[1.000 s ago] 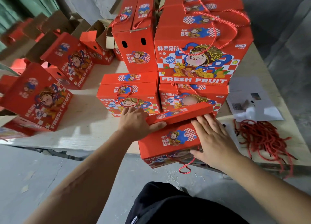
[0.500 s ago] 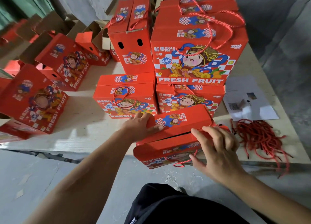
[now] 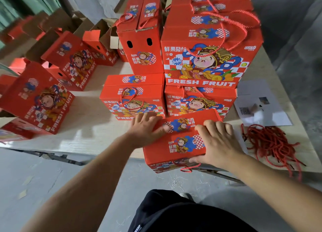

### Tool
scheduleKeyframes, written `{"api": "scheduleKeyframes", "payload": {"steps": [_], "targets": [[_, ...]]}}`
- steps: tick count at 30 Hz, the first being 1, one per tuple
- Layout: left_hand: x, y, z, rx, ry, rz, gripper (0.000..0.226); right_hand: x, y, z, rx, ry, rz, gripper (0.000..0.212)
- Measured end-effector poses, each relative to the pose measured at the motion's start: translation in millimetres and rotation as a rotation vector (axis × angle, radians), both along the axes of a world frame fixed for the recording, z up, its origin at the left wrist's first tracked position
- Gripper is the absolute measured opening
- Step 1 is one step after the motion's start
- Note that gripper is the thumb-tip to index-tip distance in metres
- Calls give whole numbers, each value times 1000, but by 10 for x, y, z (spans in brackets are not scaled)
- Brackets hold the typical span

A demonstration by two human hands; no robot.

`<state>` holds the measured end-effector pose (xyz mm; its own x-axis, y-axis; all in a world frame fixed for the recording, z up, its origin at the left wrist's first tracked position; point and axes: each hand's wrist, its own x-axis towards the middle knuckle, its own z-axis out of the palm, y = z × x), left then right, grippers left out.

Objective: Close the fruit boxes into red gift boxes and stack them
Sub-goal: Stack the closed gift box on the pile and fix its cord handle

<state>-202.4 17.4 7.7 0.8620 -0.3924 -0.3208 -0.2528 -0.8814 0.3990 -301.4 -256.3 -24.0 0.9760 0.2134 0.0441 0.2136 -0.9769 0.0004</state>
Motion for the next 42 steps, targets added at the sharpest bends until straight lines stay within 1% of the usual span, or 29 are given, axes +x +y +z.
{"api": "scheduleKeyframes", "payload": {"steps": [1,2,4,5,6,8,10,12,14,17,20,24,26,28,31,33,35,36,38,40,42], "targets": [[-112,-61,-3,49,-188,-127,96,31,-10,5,-10,9,21,110],[-241,-114,-37,38,-332,-226,102,56,-14,6,-11,14,34,110],[-487,-214,-149,22,-534,-304,107,91,-18,5,-7,12,35,111],[-568,-250,-197,53,-580,-296,107,101,-11,7,-5,6,31,113],[-612,-284,-219,87,-589,-262,108,105,-6,9,0,3,31,117],[-632,-336,-214,177,-531,-202,112,104,-3,14,18,36,36,128],[-604,-380,-210,255,-497,-193,115,123,-4,42,36,137,36,139],[-563,-400,-206,289,-479,-207,115,174,-4,61,78,258,41,140],[-536,-399,-205,298,-470,-229,115,213,-4,82,84,340,39,138],[-523,-398,-213,279,-482,-280,112,202,-23,112,84,394,44,137],[-559,-403,-212,218,-508,-222,111,219,-17,136,88,420,37,139],[-606,-424,-265,217,-590,-217,121,293,11,160,35,492,17,142],[-580,-433,-273,209,-584,-229,128,321,13,156,49,525,1,142],[-547,-437,-264,223,-562,-233,130,334,13,143,70,536,3,143],[-584,-455,-237,249,-560,-211,124,281,-5,107,110,484,9,140],[-688,-483,-254,226,-588,-126,116,202,-21,86,128,363,32,138],[-819,-495,-294,185,-636,-17,109,130,-37,50,95,206,85,136],[-869,-492,-319,177,-653,12,108,92,-33,31,80,143,101,132],[-900,-472,-347,174,-654,6,107,49,-7,-4,79,53,111,126],[-859,-460,-332,173,-634,-10,107,80,19,-28,73,17,101,125],[-790,-467,-306,169,-615,-12,108,144,25,-7,38,35,82,128]]}}
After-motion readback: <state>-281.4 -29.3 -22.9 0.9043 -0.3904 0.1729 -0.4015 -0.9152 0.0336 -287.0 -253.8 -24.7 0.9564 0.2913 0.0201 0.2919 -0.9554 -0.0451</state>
